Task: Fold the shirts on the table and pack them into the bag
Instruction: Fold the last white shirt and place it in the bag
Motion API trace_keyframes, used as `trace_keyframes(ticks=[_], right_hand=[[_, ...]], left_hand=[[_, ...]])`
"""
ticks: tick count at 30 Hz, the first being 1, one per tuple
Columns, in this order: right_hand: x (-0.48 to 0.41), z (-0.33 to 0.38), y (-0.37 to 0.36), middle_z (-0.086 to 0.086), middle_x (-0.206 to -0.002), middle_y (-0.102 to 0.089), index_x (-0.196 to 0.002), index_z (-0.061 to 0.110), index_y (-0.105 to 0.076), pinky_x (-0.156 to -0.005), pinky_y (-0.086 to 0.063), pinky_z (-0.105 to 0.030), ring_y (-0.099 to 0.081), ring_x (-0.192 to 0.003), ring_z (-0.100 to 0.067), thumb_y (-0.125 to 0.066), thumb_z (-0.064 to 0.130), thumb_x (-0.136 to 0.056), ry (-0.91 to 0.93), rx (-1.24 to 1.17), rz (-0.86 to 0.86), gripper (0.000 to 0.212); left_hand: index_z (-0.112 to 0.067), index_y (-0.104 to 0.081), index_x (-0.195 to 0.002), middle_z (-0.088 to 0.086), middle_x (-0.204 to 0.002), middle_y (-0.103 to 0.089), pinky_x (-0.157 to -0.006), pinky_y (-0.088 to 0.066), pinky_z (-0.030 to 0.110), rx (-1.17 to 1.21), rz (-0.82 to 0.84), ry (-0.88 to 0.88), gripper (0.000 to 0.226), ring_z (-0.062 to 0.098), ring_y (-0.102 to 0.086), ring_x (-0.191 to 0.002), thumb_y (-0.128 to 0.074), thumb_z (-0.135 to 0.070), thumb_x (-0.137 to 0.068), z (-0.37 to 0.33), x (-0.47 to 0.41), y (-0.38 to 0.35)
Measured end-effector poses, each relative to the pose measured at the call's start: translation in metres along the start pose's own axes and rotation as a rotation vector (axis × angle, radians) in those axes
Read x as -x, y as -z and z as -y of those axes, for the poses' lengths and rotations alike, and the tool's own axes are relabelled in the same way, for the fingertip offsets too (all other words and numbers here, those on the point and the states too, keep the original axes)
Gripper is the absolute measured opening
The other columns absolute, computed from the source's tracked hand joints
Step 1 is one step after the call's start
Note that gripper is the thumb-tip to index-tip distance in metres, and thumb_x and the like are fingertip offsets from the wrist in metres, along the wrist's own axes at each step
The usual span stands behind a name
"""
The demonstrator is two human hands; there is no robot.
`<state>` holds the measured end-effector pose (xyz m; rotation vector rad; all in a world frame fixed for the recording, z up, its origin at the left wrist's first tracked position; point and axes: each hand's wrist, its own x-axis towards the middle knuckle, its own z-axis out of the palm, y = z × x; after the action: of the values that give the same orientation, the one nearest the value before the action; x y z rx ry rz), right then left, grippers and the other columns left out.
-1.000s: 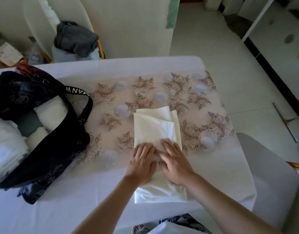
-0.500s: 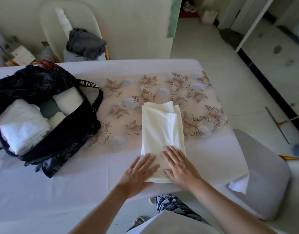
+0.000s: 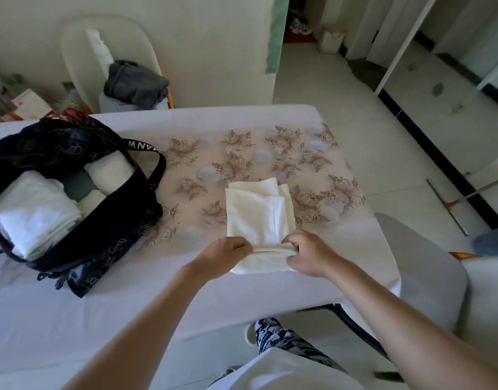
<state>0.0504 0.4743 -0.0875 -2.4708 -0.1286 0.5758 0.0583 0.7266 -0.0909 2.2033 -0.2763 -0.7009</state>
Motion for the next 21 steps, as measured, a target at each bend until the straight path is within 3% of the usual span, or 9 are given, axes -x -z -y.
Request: trace_keyframes(ticks=[2,4,6,9,11,13,16,19,21], right_hand=[[-0.012,0.002,0.015,0.009,-0.067,-0.056,-0.071,0.017,-0.062,-0.052,-0.035,-0.022,-0.054,-0.064,-0.013,-0.061,0.015,-0.073,-0.055,-0.056,-0.018,0.003],[-0.024,0.004,0.026,0.014,-0.055,-0.051,-0.061,0.025,-0.058,-0.051,-0.034,-0.022,-0.048,-0.056,-0.005,-0.064,0.022,-0.074,-0.098,-0.065,-0.038,0.015],[-0.037,0.006,0.036,0.017,-0.05,-0.049,-0.057,0.036,-0.057,-0.048,-0.032,-0.017,-0.044,-0.051,0.002,-0.065,0.027,-0.078,-0.119,-0.052,-0.063,0.024],[-0.057,0.004,0.038,0.011,-0.06,-0.051,-0.069,0.023,-0.056,-0.047,-0.032,-0.025,-0.047,-0.057,-0.01,-0.062,0.027,-0.084,-0.167,-0.092,-0.119,0.016],[-0.071,0.0,0.033,0.003,-0.077,-0.058,-0.084,0.02,-0.057,-0.056,-0.037,-0.028,-0.054,-0.07,-0.017,-0.062,0.032,-0.092,-0.168,-0.05,-0.197,0.015],[-0.083,-0.006,0.024,-0.003,-0.095,-0.065,-0.106,0.019,-0.06,-0.071,-0.048,-0.032,-0.06,-0.088,-0.025,-0.055,0.037,-0.098,-0.168,0.0,-0.233,0.02],[-0.103,-0.012,0.015,-0.009,-0.104,-0.065,-0.115,0.015,-0.058,-0.076,-0.049,-0.037,-0.059,-0.093,-0.029,-0.045,0.035,-0.103,-0.227,-0.028,-0.235,0.026],[-0.123,-0.021,0.009,-0.015,-0.108,-0.068,-0.112,0.012,-0.058,-0.077,-0.052,-0.04,-0.064,-0.097,-0.036,-0.05,0.038,-0.102,-0.289,-0.068,-0.278,0.029],[-0.133,-0.024,0.007,-0.017,-0.113,-0.066,-0.117,0.01,-0.057,-0.078,-0.051,-0.04,-0.061,-0.103,-0.038,-0.052,0.039,-0.101,-0.36,-0.078,-0.28,0.034]], left_hand=[[-0.042,-0.058,-0.113,-0.017,-0.095,-0.067,-0.067,-0.044,0.016,0.115,0.047,-0.018,0.039,0.004,-0.065,-0.084,-0.073,-0.056,-0.079,-0.004,-0.004,0.004],[-0.048,-0.052,-0.12,-0.019,-0.098,-0.066,-0.065,-0.047,0.016,0.087,-0.033,0.006,0.056,0.004,-0.065,-0.083,-0.08,-0.052,-0.071,-0.004,-0.011,0.003],[-0.046,-0.054,-0.114,-0.015,-0.095,-0.069,-0.061,-0.051,0.023,0.159,-0.178,0.107,0.041,0.011,-0.067,-0.081,-0.075,-0.045,-0.079,-0.001,-0.027,0.003],[-0.039,-0.057,-0.113,-0.017,-0.097,-0.069,-0.066,-0.051,0.026,0.161,-0.392,0.19,0.029,0.008,-0.066,-0.089,-0.067,-0.04,-0.086,-0.001,-0.045,0.007],[-0.028,-0.06,-0.116,-0.013,-0.108,-0.066,-0.079,-0.05,0.032,-0.104,-0.646,0.026,0.028,0.014,-0.064,-0.097,-0.065,-0.026,-0.089,-0.003,-0.054,0.003],[-0.018,-0.065,-0.111,-0.004,-0.112,-0.064,-0.084,-0.045,0.035,-0.38,-0.85,-0.274,0.024,0.02,-0.058,-0.101,-0.064,-0.012,-0.087,-0.009,-0.057,-0.012],[-0.015,-0.069,-0.11,0.001,-0.119,-0.064,-0.094,-0.043,0.037,-0.555,-0.727,-0.619,0.022,0.024,-0.057,-0.112,-0.063,-0.016,-0.089,-0.008,-0.069,-0.039],[-0.016,-0.055,-0.137,0.004,-0.146,-0.049,-0.113,-0.031,0.047,-0.702,-0.495,-0.462,0.06,0.028,-0.041,-0.138,-0.058,-0.048,-0.087,0.023,-0.084,-0.051],[-0.018,-0.038,-0.15,0.005,-0.158,-0.033,-0.119,-0.023,0.047,-0.705,-0.376,-0.385,0.082,0.025,-0.025,-0.148,-0.061,-0.056,-0.081,0.04,-0.091,-0.046]])
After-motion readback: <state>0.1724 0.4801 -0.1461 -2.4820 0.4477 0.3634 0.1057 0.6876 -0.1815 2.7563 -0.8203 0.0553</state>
